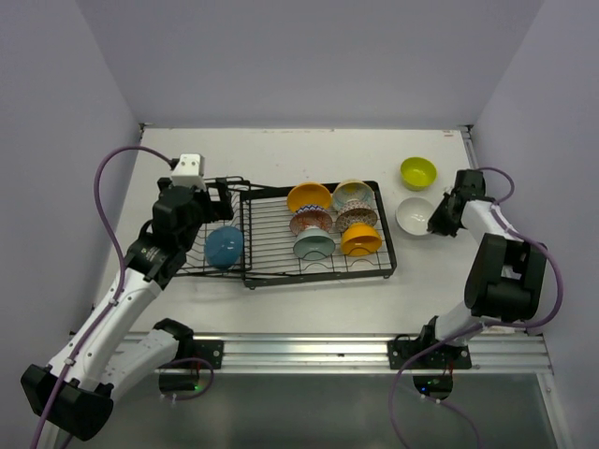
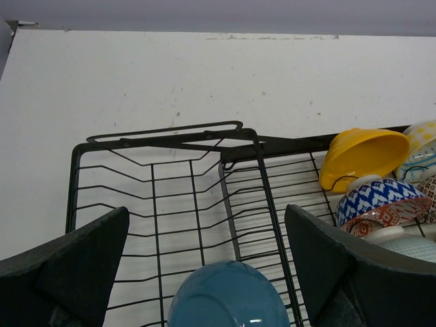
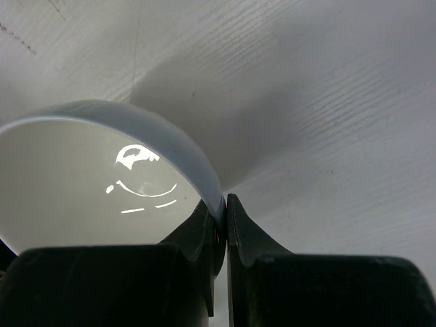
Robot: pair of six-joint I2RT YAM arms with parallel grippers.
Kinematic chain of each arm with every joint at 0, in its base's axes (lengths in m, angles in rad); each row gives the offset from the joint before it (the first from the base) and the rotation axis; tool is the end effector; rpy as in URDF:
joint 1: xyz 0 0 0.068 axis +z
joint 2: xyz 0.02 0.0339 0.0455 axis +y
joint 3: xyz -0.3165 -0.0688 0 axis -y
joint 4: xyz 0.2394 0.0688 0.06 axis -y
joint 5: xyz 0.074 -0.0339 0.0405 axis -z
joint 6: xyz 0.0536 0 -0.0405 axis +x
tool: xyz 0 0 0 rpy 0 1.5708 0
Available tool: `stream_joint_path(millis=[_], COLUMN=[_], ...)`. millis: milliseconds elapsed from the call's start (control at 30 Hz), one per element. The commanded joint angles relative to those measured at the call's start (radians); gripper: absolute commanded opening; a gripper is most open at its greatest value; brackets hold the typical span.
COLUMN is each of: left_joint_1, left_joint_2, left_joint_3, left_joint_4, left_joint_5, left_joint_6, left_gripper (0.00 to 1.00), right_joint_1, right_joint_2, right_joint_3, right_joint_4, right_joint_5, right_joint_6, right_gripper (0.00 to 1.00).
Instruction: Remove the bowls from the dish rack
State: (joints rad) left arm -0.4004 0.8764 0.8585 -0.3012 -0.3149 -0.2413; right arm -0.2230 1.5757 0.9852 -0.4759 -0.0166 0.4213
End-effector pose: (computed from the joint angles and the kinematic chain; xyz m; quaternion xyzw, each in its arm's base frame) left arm 0.1691 -0.0535 0.3732 -0.0280 0.8052 -0.0619 0.5891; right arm 0.3079 -0.0689 0.2348 0.3046 0.9192 0.0327 0.2475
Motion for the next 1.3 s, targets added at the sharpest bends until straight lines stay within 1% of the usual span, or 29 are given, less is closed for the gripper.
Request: stream_joint_path(millis=[0, 233, 333, 533, 567, 600, 733, 767, 967, 1100, 1267], left_joint_1=[0.002, 0.002, 0.002, 0.002, 0.002, 0.002, 0.002, 0.002, 0.002, 0.002, 0.002], left_joint_2=[-0.010, -0.007, -0.002, -0.005, -0.004, -0.004, -0.008, -0.011, -0.014, -0.013, -0.017], left_joint_3=[-0.004, -0.006, -0.006, -0.003, -0.003, -0.003, 0.001, 0.001, -0.001, 0.001, 0.001], left_joint_4=[0.047, 0.045, 0.047, 0.045, 0.047, 0.045, 0.042, 0.040, 0.045, 0.047, 0.048], left_joint_5=[-0.006, 0.003, 0.013, 0.014, 0.014, 0.014, 0.008, 0.002, 0.008, 0.016, 0.020], left_joint_6=[0.023, 0.023, 0.022, 0.023, 0.022, 0.023, 0.023, 0.022, 0.023, 0.023, 0.023], left_gripper=[1.00, 1.00, 1.00, 1.00, 1.00, 1.00, 1.00, 1.00, 1.00, 1.00, 1.00], right_joint_1=[-0.003, -0.001, -0.001, -0.003, -0.003, -0.003, -0.003, -0.001, -0.001, -0.003, 0.001], right_joint_2=[0.016, 0.049, 0.056, 0.090, 0.102, 0.133, 0.222, 0.246, 0.395, 0.458, 0.509], right_joint_3=[0.038, 0.069, 0.122, 0.302, 0.366, 0.403, 0.558, 0.623, 0.832, 0.902, 0.914], right_joint_4=[0.071, 0.074, 0.050, -0.013, -0.030, -0.065, -0.115, -0.130, -0.207, -0.245, -0.239], right_joint_5=[-0.011, -0.034, -0.049, -0.060, -0.042, -0.033, -0.013, -0.010, 0.007, 0.012, 0.009], right_joint_6=[-0.001, 0.002, 0.010, 0.024, 0.022, 0.020, 0.020, 0.020, 0.019, 0.004, -0.009], right_gripper=[0.00, 0.00, 0.00, 0.00, 0.00, 0.00, 0.00, 0.00, 0.00, 0.00, 0.00])
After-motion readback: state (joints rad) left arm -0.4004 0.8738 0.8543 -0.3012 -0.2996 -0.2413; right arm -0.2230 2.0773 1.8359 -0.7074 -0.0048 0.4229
